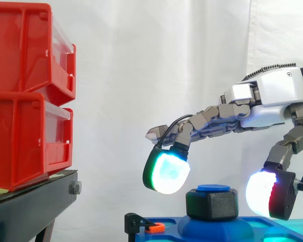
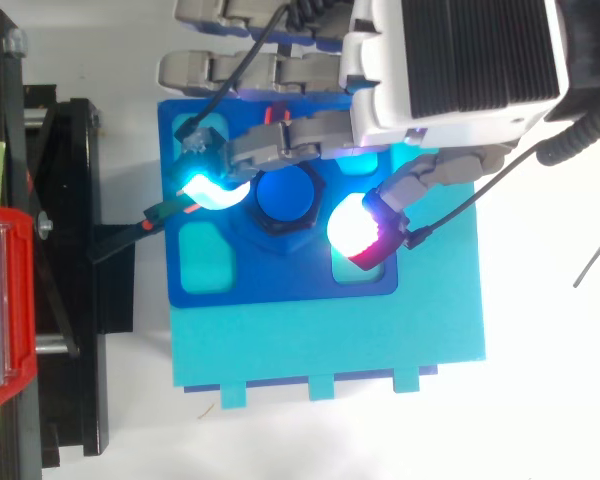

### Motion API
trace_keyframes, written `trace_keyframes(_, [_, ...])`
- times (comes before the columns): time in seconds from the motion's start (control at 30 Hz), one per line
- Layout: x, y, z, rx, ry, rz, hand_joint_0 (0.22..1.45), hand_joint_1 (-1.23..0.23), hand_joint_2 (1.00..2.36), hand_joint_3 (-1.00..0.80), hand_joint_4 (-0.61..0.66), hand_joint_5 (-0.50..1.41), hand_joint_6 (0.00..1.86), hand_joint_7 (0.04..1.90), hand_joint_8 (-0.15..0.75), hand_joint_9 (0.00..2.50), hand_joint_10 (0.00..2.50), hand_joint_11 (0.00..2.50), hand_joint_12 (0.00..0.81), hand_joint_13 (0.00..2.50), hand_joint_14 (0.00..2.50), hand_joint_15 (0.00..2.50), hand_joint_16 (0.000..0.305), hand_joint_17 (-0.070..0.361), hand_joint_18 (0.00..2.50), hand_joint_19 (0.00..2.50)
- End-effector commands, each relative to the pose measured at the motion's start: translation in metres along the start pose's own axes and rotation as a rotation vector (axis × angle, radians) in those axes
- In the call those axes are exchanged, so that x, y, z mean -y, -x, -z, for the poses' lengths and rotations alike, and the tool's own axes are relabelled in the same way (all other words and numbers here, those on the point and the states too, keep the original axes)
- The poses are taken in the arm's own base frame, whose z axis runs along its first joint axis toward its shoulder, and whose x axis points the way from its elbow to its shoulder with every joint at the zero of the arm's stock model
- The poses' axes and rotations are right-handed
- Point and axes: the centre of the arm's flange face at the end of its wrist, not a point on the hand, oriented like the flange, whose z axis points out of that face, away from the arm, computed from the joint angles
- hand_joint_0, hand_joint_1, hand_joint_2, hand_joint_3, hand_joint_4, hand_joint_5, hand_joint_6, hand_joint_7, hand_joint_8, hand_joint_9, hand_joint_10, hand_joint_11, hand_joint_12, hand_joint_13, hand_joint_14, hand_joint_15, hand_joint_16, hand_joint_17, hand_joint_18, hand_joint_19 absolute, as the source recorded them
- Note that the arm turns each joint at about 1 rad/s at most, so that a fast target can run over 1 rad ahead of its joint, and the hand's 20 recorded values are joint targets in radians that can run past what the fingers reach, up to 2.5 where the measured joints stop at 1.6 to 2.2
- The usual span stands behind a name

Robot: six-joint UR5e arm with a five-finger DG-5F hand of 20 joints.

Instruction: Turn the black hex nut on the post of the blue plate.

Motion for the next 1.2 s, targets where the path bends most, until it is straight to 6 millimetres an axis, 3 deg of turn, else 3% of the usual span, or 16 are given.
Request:
trace_keyframes(0.0, [0.0020,0.0005,0.0006,0.001,-0.003,0.000,0.42,-0.86,1.00,-0.50,-0.05,-0.30,0.50,0.63,0.118,0.00,0.00,0.00,0.328,0.00,0.00,0.00,0.051,0.116,0.00,0.00])
trace_keyframes(0.77, [0.0039,0.0001,0.0005,0.004,-0.001,0.000,0.51,-0.85,1.00,-0.50,-0.09,-0.30,0.50,0.62,0.096,0.00,0.00,0.00,0.304,0.00,0.00,0.00,0.046,0.104,0.00,0.00])
trace_keyframes(1.17, [0.0029,-0.0008,0.0004,0.002,0.000,0.000,0.50,-0.84,1.00,-0.50,-0.08,-0.30,0.50,0.62,0.099,0.00,0.00,0.00,0.307,0.00,0.00,0.00,0.047,0.105,0.00,0.00])
